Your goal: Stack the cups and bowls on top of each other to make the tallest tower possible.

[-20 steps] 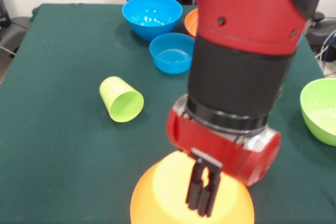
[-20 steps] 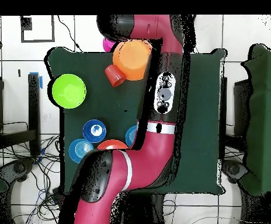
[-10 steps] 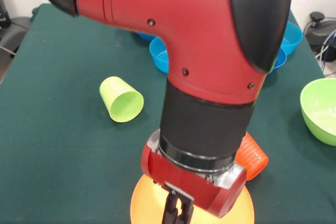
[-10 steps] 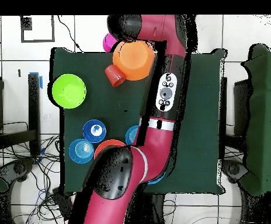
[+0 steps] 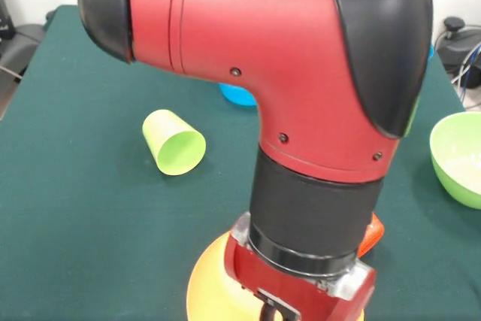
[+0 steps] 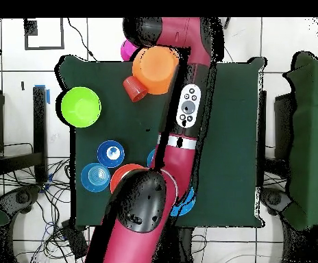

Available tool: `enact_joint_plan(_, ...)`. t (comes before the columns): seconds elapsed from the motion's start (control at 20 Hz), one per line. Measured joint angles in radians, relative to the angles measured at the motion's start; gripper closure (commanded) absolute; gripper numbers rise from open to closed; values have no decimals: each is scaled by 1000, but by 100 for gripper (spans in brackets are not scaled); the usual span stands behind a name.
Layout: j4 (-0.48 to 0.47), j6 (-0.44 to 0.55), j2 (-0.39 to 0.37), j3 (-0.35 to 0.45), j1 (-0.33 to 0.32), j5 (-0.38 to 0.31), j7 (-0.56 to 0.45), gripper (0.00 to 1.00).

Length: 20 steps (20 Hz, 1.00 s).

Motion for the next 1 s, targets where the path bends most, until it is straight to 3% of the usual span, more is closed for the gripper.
enact_joint_plan(0.5,3,0,17,205,-11,-164,0,100)
enact_joint_plan(1.0,31,0,51,303,-29,-216,0,100)
